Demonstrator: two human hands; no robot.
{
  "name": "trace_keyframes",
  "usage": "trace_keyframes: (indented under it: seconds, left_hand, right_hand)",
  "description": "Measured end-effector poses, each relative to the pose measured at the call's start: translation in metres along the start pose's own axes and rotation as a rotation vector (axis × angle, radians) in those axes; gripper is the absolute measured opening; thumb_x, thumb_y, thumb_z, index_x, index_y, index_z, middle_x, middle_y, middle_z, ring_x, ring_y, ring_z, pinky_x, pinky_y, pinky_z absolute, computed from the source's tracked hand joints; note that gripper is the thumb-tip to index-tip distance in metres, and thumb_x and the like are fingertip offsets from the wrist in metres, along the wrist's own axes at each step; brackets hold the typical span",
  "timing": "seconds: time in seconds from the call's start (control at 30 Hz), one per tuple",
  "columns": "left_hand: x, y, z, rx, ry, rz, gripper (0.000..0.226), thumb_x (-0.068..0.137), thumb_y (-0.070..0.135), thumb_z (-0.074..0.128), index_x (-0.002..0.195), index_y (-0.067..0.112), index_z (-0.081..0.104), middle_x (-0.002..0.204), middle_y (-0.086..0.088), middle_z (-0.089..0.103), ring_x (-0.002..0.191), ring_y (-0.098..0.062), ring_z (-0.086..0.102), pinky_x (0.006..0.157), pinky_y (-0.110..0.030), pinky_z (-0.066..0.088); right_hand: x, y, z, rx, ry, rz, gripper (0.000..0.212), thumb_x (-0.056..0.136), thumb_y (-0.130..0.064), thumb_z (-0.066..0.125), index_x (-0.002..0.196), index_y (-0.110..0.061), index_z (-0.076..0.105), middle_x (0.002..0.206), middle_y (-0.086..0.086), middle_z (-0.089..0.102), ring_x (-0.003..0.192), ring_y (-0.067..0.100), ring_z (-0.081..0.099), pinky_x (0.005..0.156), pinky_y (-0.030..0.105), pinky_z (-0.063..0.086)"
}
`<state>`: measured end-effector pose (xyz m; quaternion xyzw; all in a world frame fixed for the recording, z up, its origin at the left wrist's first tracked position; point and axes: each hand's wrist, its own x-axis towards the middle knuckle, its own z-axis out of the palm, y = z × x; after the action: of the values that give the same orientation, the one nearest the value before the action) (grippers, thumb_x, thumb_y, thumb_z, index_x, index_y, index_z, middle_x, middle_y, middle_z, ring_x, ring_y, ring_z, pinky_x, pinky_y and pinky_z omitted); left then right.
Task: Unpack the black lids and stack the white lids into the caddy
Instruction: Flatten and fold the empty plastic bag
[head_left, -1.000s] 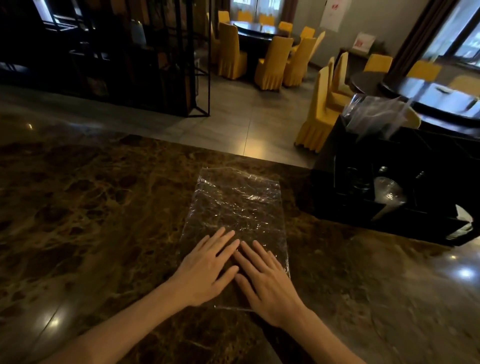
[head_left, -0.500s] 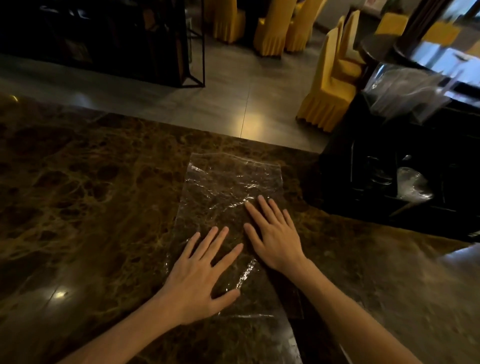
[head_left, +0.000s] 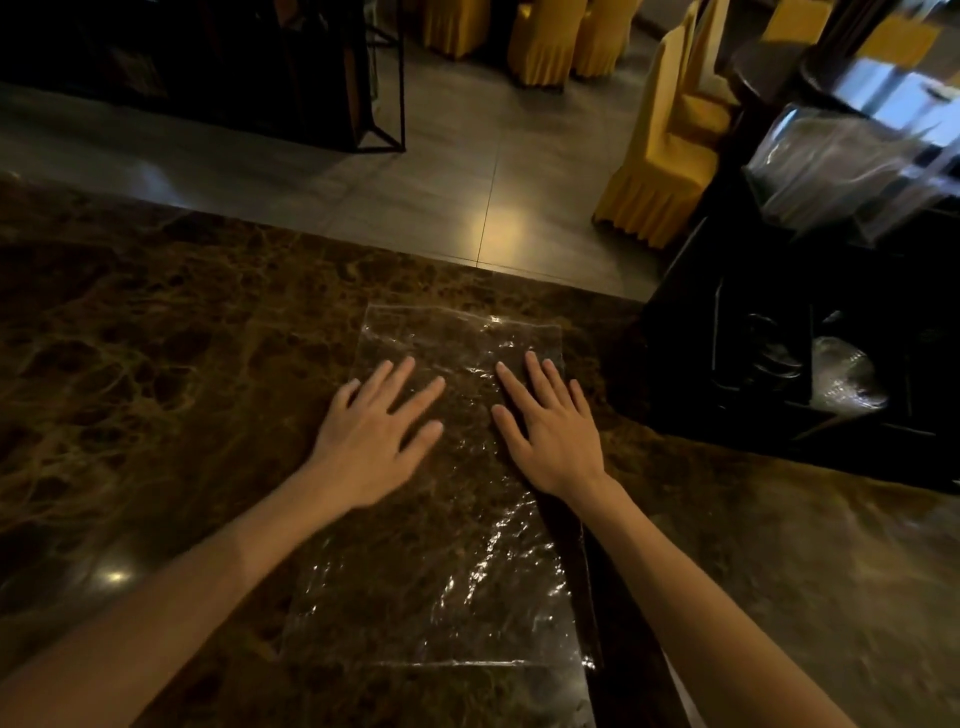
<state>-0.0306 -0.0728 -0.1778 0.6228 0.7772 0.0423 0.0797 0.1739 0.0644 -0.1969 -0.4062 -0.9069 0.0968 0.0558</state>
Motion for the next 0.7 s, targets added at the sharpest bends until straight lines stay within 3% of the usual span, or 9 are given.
trace_keyframes:
  seconds: [0.13, 0.27, 0.4, 0.53, 0.63, 0.7]
  left_hand:
    - [0.036, -0.033, -0.007, -0.028, -0.031, -0.109, 0.061, 0.101, 0.059, 0.025, 0.158, 0.04, 0.014, 0.17, -0.003, 0.004, 0.155, -0.025, 0.003, 0.122, -0.05, 0.013]
    - [0.039, -0.038, -0.015, -0.412, 0.009, -0.25, 0.066, 0.096, 0.051, 0.056, 0.153, 0.028, 0.033, 0.165, -0.009, 0.022, 0.15, -0.033, 0.02, 0.118, -0.052, 0.026]
    - [0.038, -0.037, -0.024, -0.76, 0.137, -0.406, 0.073, 0.086, 0.032, 0.078, 0.147, 0.023, 0.04, 0.153, -0.006, 0.042, 0.133, -0.024, 0.048, 0.1, -0.037, 0.045]
    - [0.045, -0.033, -0.031, -1.036, 0.187, -0.521, 0.077, 0.082, 0.01, 0.081, 0.147, 0.016, 0.039, 0.149, -0.008, 0.046, 0.119, -0.023, 0.057, 0.09, -0.034, 0.049]
    - [0.05, -0.035, -0.037, -1.243, 0.205, -0.588, 0.074, 0.081, 0.001, 0.079, 0.145, 0.013, 0.042, 0.134, -0.009, 0.06, 0.116, -0.023, 0.061, 0.087, -0.032, 0.052]
    - [0.051, -0.038, -0.041, -1.284, 0.181, -0.581, 0.063, 0.081, 0.0, 0.078, 0.137, 0.012, 0.051, 0.12, -0.007, 0.069, 0.103, -0.019, 0.066, 0.074, -0.024, 0.05]
  right_hand:
    - [-0.003, -0.001, -0.002, 0.139, 0.058, 0.038, 0.057, 0.108, -0.057, 0.023, 0.162, -0.041, 0.017, 0.174, 0.001, 0.009, 0.16, 0.018, 0.004, 0.13, 0.041, 0.007]
    - [0.001, 0.004, -0.016, 0.536, 0.151, 0.275, 0.066, 0.106, -0.042, 0.051, 0.163, -0.025, 0.022, 0.171, 0.007, 0.021, 0.157, 0.024, 0.017, 0.12, 0.032, 0.015]
    - [0.016, 0.01, -0.037, 0.749, 0.093, 0.427, 0.083, 0.096, -0.024, 0.072, 0.162, -0.018, 0.022, 0.161, 0.006, 0.041, 0.148, 0.024, 0.04, 0.12, 0.045, 0.038]
    - [0.019, 0.014, -0.045, 0.859, 0.092, 0.472, 0.095, 0.088, -0.006, 0.079, 0.162, -0.02, 0.022, 0.155, 0.007, 0.047, 0.135, 0.023, 0.053, 0.108, 0.043, 0.052]
    - [0.019, 0.022, -0.048, 1.027, 0.081, 0.532, 0.096, 0.085, -0.003, 0.08, 0.161, -0.025, 0.025, 0.145, 0.003, 0.054, 0.118, 0.018, 0.062, 0.089, 0.038, 0.06]
    - [0.019, 0.031, -0.05, 1.095, 0.061, 0.553, 0.094, 0.084, -0.004, 0.081, 0.159, -0.023, 0.029, 0.132, 0.002, 0.063, 0.112, 0.018, 0.066, 0.093, 0.043, 0.06]
